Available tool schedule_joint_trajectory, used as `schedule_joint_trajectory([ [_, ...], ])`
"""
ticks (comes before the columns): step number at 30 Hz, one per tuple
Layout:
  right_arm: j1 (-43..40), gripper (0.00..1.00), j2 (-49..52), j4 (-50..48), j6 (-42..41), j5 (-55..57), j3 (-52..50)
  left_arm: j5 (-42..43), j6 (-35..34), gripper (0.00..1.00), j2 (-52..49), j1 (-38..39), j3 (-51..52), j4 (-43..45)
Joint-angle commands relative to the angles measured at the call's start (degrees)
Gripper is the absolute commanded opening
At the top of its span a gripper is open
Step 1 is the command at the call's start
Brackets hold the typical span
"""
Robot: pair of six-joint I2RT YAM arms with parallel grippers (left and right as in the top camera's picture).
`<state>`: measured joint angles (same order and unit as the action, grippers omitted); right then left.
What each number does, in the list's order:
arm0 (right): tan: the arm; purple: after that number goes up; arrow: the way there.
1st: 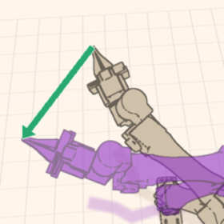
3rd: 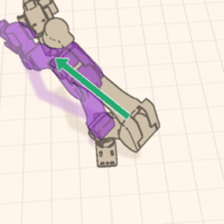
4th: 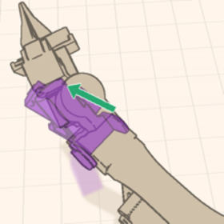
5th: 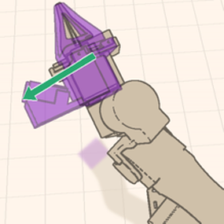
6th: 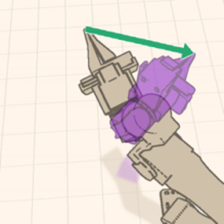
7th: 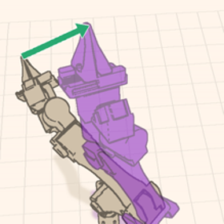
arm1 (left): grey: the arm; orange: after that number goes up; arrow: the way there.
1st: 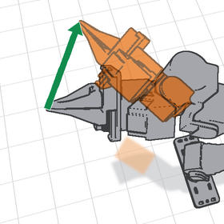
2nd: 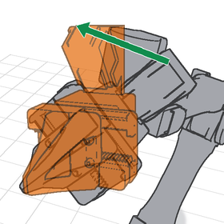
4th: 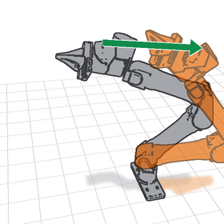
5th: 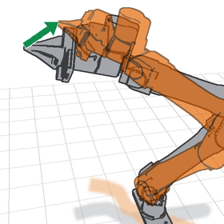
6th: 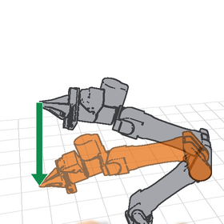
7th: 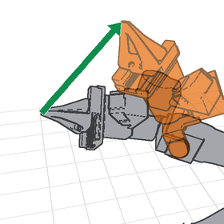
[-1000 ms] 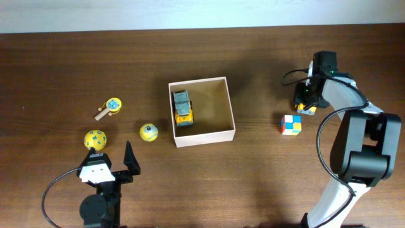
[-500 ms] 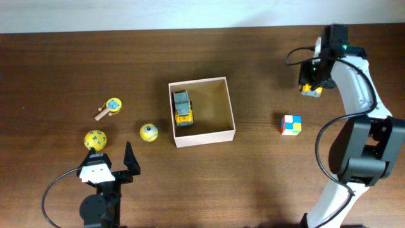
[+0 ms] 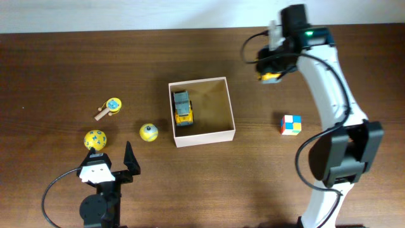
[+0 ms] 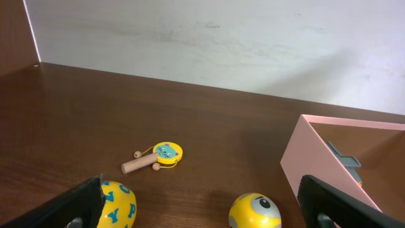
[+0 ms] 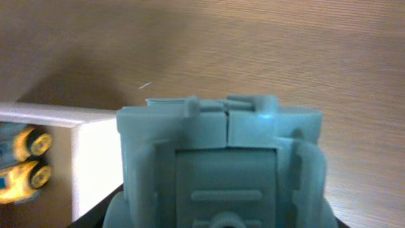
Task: Pack container
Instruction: 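Lift the second truck and carry it over the pink box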
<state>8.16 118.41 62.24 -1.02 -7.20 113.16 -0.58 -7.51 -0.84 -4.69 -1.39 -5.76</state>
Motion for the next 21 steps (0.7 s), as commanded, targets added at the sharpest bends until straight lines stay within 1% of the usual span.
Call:
schedule_joint_trajectory([
  [1,5.8,0.52,-0.2,1.5,0.6,-1.7,1.5,0.8,0.9,0.99,0.5,-0.3,0.4,0.2],
  [9,15.4,0.52,-0.2,1.9,0.5,-1.7,1.4,0.8,0.9,0.99,0.5,-0.3,0.4,0.2],
  [14,19.3,0.52,-0.2,1.9,-2.9,-1.1,1.4,0.8,0.9,0.99,0.5,-0.3,0.4,0.2],
  [18,21.8,0.52,-0.2,1.9,-7.8,3.0,1.4,0.8,0.9,0.99,0.5,-0.3,0.4,0.2],
  [21,22.8,0.52,0.0,1.9,-10.2,3.9,1.4,0.8,0.9,0.99,0.5,-0.3,0.4,0.2],
])
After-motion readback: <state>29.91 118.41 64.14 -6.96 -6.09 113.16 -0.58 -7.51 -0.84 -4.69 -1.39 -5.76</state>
